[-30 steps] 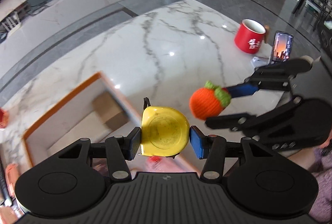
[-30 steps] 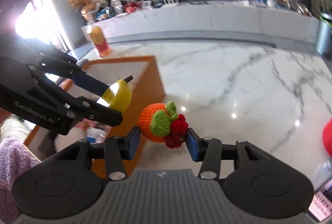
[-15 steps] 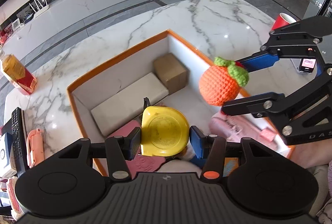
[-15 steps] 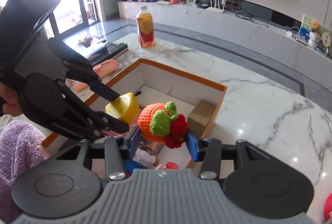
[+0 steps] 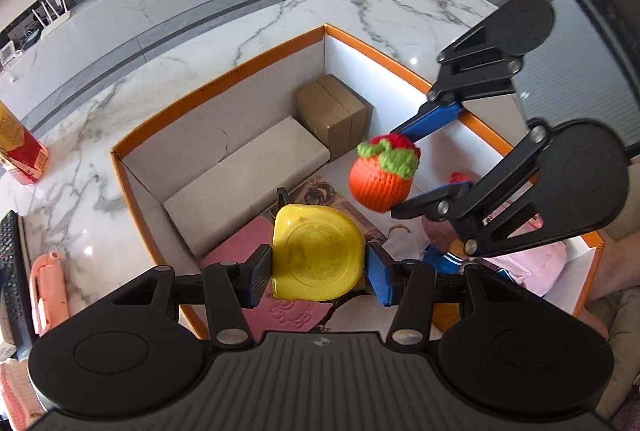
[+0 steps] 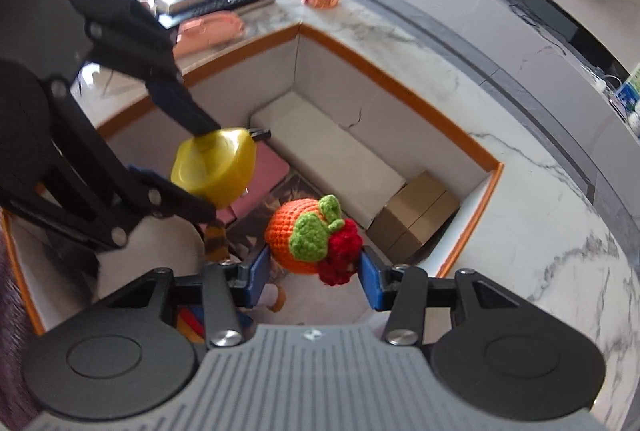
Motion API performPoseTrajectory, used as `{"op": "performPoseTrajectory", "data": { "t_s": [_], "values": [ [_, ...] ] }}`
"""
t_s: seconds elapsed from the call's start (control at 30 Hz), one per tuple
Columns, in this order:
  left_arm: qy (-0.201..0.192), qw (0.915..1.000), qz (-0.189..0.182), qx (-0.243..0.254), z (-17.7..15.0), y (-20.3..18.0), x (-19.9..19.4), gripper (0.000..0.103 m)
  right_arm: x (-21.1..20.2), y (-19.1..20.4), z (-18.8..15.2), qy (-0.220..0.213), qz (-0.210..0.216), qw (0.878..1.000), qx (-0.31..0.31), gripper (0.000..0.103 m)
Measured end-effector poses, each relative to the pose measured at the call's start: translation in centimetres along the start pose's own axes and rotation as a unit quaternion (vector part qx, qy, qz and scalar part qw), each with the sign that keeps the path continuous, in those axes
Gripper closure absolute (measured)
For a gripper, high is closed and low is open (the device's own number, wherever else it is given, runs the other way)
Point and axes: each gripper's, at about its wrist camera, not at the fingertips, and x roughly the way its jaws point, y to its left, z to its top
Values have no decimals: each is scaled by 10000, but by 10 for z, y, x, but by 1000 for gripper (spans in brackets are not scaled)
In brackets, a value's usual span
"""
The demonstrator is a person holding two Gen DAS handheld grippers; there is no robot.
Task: Organize objects
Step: 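Carry the tape measure and knitted fruit into the orange box and release both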
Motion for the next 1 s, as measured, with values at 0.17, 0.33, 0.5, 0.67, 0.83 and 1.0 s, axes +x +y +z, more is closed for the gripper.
{"op": "performPoseTrajectory", "data": {
  "t_s": [0.17, 0.33, 0.5, 0.67, 0.83, 1.0],
  "values": [
    [5, 10000, -7, 9, 1, 1, 12, 44, 26, 5, 7, 530, -533, 9954, -592, 53],
    [-60, 9999, -145, -2, 7, 2, 20, 44, 45, 9, 10, 809, -748, 9881, -1075, 52],
    [-47, 9997, -244, 57, 11, -2, 26, 44, 50, 9, 8, 849, -952, 9824, -1365, 53],
    [-42, 9993, -353, 132, 14, -7, 28, 44, 24, -1, 3, 411, -898, 9873, -1243, 50],
    [63, 9977, -546, 391, 21, -19, 31, 44, -24, -12, -4, -244, -1148, 9891, -887, 51],
    [351, 9945, -855, 486, 34, -30, 41, 44, -52, -30, -15, -521, -1531, 9867, -144, 50]
  ]
}}
